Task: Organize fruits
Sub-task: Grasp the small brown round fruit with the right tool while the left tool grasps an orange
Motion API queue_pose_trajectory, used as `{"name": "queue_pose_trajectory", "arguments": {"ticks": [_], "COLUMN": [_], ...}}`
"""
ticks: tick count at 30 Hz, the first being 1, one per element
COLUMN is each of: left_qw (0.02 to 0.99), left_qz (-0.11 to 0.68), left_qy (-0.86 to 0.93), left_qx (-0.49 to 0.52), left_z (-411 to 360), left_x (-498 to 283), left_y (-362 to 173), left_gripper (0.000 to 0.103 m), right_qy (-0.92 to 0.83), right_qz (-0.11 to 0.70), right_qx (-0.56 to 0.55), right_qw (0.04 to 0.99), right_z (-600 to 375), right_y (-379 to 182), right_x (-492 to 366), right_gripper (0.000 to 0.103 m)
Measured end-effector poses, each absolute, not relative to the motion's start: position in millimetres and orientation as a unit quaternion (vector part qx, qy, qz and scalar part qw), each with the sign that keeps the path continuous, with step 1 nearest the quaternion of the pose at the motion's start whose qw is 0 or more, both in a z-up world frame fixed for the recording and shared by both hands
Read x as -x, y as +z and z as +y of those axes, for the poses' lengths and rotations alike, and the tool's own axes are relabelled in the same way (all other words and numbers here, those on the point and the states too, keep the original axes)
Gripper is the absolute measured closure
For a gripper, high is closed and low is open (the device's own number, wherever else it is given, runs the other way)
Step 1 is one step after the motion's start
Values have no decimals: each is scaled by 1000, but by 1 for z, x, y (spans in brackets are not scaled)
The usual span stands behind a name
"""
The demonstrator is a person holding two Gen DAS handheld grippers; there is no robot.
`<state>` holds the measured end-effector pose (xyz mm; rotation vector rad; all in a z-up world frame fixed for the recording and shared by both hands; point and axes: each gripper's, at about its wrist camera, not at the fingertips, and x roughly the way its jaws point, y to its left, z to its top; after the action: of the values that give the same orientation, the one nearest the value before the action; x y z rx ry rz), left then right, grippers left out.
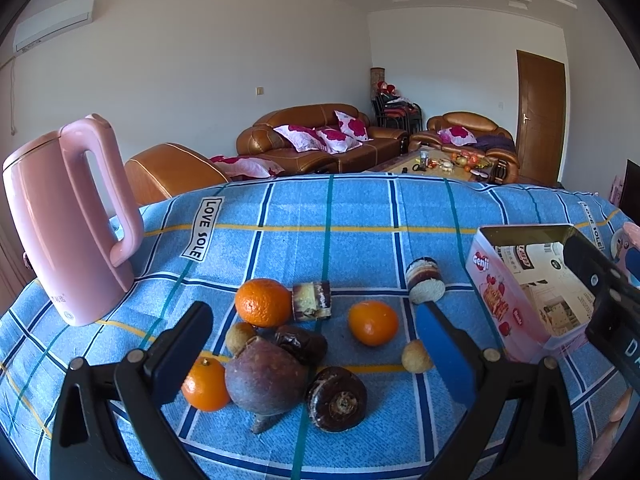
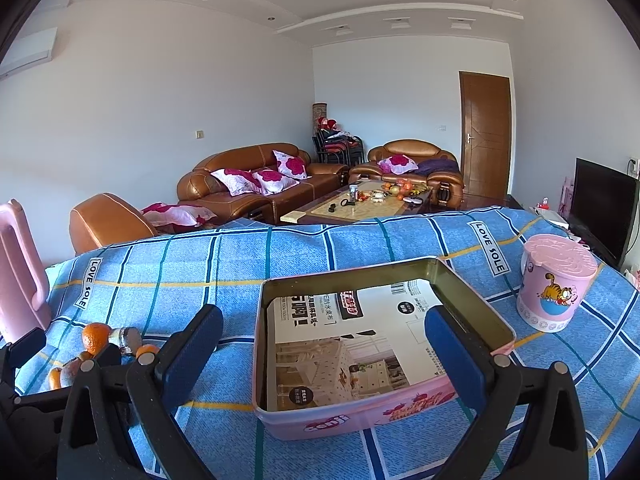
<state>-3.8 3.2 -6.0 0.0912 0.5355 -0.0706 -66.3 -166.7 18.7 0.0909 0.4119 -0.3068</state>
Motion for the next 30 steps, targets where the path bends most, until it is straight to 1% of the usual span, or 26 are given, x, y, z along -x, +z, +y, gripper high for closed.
{"name": "queue_pose_trajectory", "arguments": {"ticks": [7,9,11,12,13,14,19,24,26,28,30], "left_qw": [957,956,957,957,955,953,942,939,936,935,933], "left_qz": [281,286,285,288,293,301,334,339,346,348,350], "left_qy": [-28,-29,-26,-22,-19,-17,-28,-37,-52,-64,-76], "left_qx": [-58,-54,-44,-38,-30,-21,19,42,35,13,-14], "left_z": [17,31,50,61,71,81,120,134,130,123,115], "left_x": [-4,-7,-12,-16,-18,-22,-28,-26,-27,-26,-25], "left_y": [1,7,13,14,14,15,13,14,12,11,10], "left_gripper": [0,0,0,0,0,0,0,0,0,0,0], "right_qy": [-135,-123,-104,-92,-77,-61,15,50,61,54,51], "right_qz": [205,206,214,223,235,248,300,317,329,340,361], "right_qx": [-46,-49,-51,-53,-56,-59,-72,-26,-16,22,39], "right_qw": [968,969,970,969,967,965,951,947,942,939,930], "right_z": [-165,-163,-161,-160,-158,-157,-141,-111,-101,-87,-79], "right_y": [18,18,17,16,13,10,-4,-11,-13,-17,-23], "right_x": [67,66,65,62,59,56,43,37,33,28,19], "right_gripper": [1,4,17,21,30,37,38,38,39,40,41]}}
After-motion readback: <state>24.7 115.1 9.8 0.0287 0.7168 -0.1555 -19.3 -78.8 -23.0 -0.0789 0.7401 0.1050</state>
